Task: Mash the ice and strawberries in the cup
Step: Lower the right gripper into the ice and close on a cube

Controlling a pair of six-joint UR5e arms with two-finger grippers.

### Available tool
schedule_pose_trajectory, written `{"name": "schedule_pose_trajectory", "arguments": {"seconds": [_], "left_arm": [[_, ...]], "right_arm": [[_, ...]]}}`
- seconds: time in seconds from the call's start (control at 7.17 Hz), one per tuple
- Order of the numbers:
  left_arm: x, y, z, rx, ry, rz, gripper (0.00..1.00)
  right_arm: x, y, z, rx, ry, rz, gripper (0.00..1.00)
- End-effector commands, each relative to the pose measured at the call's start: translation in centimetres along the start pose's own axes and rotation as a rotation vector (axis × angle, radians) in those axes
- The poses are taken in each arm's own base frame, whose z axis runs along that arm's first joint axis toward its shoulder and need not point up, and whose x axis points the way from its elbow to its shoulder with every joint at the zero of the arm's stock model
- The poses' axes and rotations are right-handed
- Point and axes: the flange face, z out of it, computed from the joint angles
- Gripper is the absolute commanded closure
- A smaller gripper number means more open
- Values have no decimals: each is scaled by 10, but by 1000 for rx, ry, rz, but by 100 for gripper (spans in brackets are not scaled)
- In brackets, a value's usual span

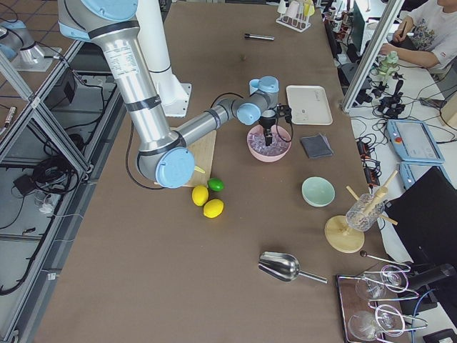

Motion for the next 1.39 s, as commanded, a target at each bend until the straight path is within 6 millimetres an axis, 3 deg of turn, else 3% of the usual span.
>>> {"name": "schedule_pose_trajectory", "arguments": {"seconds": [0.0,0.14,0.42,1.25], "left_arm": [[0,0,1,-1,0,-1,3],[-1,1,1,-2,0,-2,3],[-1,2,2,-4,0,-2,3],[0,1,1,-1,1,1,3]], "right_arm": [[0,1,0,0,1,-1,22],[-1,0,-1,1,-2,-3,29],[-2,0,-6,0,-12,-4,53],[1,-3,-10,3,-16,2,73]]}}
